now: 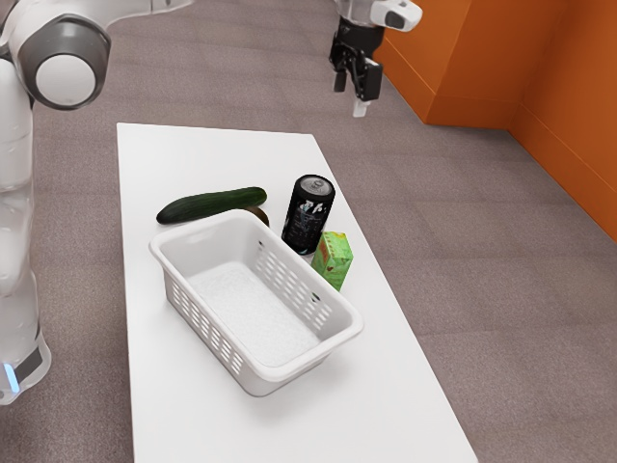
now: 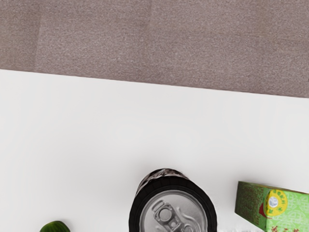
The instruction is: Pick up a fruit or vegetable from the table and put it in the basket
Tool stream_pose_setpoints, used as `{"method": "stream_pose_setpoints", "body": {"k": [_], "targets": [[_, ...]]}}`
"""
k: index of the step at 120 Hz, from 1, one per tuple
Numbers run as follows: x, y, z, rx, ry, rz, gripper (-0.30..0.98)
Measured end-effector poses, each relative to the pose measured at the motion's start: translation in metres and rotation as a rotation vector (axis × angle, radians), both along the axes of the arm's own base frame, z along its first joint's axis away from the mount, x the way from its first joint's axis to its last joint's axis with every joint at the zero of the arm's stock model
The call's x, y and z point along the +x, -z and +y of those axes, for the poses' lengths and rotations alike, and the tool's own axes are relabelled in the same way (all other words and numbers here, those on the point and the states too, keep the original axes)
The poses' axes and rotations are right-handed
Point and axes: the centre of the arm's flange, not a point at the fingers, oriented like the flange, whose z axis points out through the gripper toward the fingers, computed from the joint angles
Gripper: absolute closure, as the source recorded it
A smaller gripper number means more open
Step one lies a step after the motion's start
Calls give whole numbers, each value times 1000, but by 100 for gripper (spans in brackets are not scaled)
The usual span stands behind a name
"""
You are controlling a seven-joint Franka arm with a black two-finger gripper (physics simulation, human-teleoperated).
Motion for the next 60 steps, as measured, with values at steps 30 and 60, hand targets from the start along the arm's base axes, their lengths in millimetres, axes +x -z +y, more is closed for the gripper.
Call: {"method": "stream_pose_setpoints", "body": {"k": [30,60], "targets": [[-14,-39,7,10,-8,-67,0],[-12,-68,24,39,-43,-105,0]]}}
